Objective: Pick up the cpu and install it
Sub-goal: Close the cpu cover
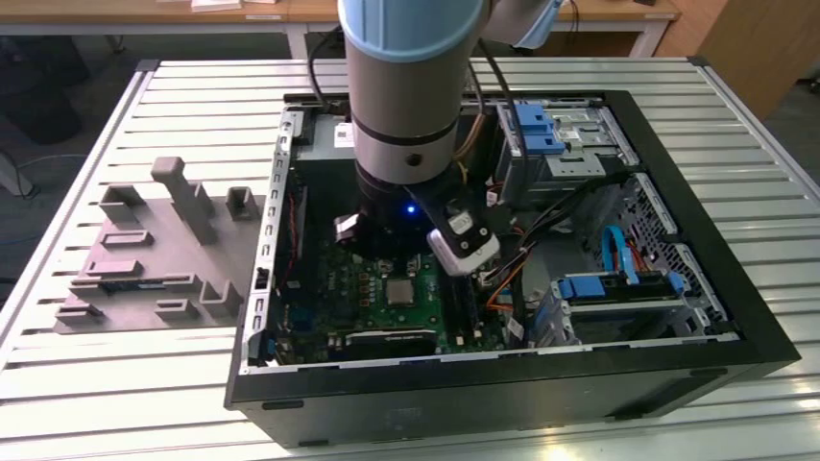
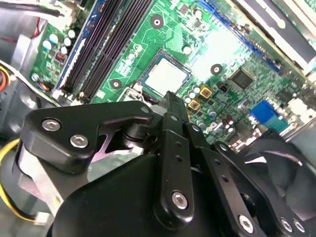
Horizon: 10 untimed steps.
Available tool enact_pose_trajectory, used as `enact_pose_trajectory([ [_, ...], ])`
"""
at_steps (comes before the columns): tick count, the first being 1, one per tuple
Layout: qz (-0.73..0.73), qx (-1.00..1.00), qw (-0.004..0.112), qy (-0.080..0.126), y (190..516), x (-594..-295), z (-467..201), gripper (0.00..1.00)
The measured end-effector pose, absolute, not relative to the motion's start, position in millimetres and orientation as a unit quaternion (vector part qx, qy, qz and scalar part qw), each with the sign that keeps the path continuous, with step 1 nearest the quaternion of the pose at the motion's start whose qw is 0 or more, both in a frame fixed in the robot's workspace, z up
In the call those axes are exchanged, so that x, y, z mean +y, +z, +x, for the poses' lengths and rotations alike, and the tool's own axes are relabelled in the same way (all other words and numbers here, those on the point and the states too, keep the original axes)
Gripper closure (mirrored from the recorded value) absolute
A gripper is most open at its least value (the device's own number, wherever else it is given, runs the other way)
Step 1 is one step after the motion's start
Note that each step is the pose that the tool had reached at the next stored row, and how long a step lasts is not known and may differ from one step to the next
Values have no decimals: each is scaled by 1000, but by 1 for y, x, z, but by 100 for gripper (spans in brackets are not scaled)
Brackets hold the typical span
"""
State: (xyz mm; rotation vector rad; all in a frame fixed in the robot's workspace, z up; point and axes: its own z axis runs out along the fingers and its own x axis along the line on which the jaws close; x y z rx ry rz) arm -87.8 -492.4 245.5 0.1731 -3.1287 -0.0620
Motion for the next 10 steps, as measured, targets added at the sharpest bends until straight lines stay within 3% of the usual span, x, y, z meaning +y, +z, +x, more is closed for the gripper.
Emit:
enact_pose_trajectory([
  [10,90,-996,4,-20,244,-492,-84,89],
])
